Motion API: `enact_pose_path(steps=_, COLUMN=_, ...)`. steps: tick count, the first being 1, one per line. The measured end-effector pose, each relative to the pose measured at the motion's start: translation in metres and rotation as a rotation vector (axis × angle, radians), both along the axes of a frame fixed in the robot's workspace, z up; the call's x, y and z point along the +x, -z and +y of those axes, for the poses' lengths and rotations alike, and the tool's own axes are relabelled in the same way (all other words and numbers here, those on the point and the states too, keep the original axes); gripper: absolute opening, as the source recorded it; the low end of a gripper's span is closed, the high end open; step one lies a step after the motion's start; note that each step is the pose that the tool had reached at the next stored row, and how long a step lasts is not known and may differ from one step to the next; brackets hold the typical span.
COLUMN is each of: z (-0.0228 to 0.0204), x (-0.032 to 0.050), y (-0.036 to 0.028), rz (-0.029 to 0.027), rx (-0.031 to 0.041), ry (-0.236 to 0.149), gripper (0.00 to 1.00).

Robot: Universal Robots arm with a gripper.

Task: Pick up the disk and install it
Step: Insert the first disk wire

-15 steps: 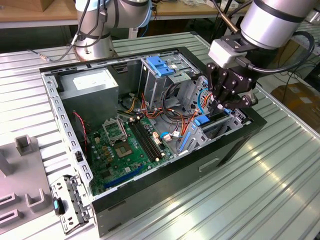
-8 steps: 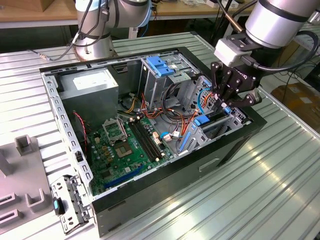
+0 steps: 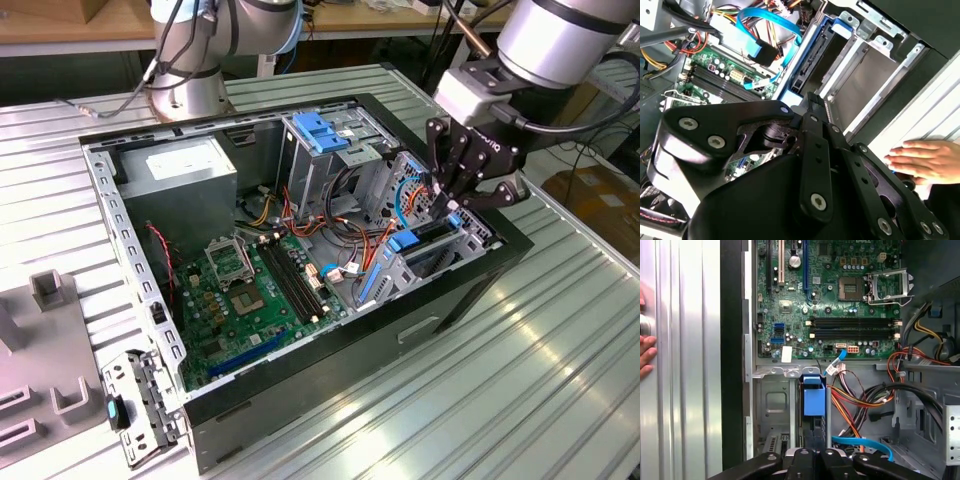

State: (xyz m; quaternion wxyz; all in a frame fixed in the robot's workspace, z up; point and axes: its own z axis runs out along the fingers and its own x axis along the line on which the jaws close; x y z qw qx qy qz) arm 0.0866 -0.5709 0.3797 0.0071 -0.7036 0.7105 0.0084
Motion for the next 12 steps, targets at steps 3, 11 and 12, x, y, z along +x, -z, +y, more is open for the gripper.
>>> enact_pose_path(steps=3, z=0.0, x=0.0004, y=-0.0024, rz=0.0003, rx=0.0003, ry=-0.019, gripper=0.11)
enact_pose_path(steps=11, z=0.0001, x=0.0182, y=-0.0019, rz=0.0005, rx=0.0001, ry=-0.061, gripper=0.11)
enact_pose_path(steps=12, z=0.0002, x=0.0198, y=-0.0018, rz=0.0005, rx=0.0001, ry=-0.065, gripper=0.11)
